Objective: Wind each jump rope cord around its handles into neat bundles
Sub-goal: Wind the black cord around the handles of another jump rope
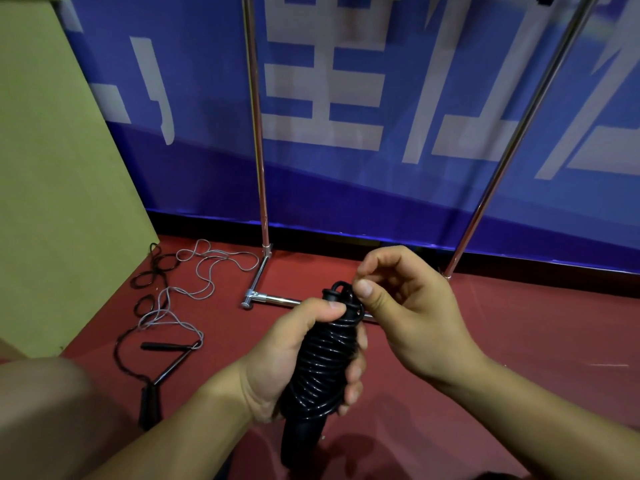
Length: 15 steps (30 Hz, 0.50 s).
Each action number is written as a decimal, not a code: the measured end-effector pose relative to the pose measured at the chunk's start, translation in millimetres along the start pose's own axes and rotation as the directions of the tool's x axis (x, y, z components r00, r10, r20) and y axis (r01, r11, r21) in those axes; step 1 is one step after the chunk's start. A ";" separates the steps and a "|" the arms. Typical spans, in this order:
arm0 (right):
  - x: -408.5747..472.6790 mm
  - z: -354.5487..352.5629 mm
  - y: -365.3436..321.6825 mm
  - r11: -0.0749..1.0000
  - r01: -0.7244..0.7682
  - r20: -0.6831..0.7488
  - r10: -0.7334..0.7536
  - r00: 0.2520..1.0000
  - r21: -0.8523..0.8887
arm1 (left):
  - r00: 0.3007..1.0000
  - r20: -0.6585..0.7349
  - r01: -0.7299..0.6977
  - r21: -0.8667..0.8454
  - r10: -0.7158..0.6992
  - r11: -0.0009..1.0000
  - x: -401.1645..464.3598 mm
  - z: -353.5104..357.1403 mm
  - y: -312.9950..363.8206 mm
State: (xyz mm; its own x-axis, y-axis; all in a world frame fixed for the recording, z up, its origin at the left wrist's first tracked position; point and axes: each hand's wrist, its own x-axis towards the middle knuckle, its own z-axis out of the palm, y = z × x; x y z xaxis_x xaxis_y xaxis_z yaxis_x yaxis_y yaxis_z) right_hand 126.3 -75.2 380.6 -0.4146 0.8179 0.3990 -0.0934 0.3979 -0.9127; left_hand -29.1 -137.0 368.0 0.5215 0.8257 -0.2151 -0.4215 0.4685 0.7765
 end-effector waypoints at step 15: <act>0.1 -0.2 -1.7 0.967 -0.165 -0.047 0.159 0.986 -0.193 | 0.939 -0.216 -0.231 0.179 0.267 0.956 5.2 2.4 2.7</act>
State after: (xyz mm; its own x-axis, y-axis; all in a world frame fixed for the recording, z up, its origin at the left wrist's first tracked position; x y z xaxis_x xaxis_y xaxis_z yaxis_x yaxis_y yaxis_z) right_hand 126.6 -75.6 382.1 -0.3811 0.8894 0.2525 0.1531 0.3301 -0.9315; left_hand -25.7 -132.1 370.5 0.2169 0.9684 -0.1227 -0.3910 0.2014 0.8981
